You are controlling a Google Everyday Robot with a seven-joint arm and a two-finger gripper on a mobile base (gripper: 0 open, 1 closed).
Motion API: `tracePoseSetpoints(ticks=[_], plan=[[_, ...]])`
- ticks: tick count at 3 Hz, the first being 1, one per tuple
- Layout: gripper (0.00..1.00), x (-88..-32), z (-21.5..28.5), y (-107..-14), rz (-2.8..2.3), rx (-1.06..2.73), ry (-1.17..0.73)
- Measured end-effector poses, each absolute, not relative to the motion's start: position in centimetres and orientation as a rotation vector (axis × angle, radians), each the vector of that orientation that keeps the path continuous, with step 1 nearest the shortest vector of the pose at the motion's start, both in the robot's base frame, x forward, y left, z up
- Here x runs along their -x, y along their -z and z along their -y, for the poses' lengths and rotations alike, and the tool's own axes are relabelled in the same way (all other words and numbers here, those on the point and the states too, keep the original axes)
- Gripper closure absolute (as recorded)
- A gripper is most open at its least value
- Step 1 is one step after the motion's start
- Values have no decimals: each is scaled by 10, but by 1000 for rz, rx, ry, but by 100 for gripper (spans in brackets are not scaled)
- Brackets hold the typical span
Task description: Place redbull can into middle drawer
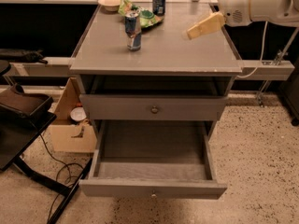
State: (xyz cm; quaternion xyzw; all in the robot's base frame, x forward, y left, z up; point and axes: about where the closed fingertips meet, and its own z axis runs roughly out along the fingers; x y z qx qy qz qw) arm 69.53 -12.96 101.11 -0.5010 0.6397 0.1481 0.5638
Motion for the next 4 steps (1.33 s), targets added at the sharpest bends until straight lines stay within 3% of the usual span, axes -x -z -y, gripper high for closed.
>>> tracePoseSetpoints(ticks=[4], plan=[[0,-810,18,-939,-1500,1089,-561]])
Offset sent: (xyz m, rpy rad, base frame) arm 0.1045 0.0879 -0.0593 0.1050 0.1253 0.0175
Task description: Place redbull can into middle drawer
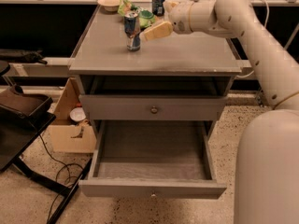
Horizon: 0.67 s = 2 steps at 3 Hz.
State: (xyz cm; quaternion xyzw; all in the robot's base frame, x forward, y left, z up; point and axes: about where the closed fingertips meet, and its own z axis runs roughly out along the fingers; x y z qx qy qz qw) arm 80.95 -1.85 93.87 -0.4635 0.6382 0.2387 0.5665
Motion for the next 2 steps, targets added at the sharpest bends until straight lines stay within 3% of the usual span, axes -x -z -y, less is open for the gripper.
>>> tracePoseSetpoints(ticks=[2], plan=[[0,-838,-30,-909,-1526,1120,-587]])
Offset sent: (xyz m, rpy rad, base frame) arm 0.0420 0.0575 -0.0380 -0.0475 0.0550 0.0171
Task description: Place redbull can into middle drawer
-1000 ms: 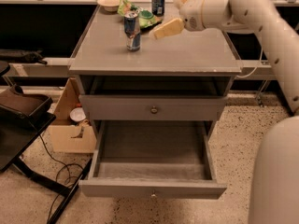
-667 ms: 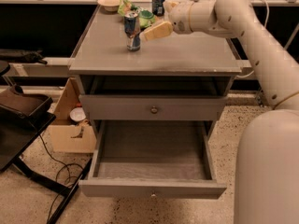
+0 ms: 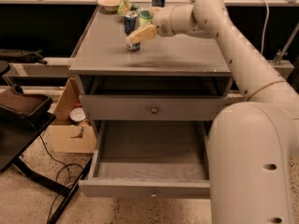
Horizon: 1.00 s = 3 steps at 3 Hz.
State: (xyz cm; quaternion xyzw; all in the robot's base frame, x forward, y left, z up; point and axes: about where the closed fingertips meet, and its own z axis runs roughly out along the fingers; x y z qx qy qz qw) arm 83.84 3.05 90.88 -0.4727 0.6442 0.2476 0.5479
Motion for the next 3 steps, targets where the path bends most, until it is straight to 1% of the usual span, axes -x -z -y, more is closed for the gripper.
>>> tracePoseSetpoints(ticks=[1,2,3], plan=[[0,-845,-49,-898,-1523,1115,-632],[18,-853,-67,-894,-1483,1080,-715],[42,-855,-66,-895,-1478,1073,-719]])
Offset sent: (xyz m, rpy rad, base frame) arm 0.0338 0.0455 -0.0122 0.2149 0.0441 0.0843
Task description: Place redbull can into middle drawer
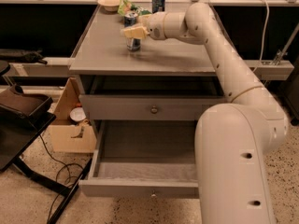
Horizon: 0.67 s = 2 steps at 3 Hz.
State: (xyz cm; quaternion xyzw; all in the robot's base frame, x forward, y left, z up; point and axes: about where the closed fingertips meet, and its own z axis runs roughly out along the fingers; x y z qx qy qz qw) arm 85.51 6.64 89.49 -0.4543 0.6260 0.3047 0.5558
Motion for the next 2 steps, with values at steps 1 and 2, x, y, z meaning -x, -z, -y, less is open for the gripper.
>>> tracePoseSetpoints(ticks=[1,2], plan=[[72,-855,-66,-895,-1478,1073,-719],[95,-855,-66,-895,-1478,1073,-719]])
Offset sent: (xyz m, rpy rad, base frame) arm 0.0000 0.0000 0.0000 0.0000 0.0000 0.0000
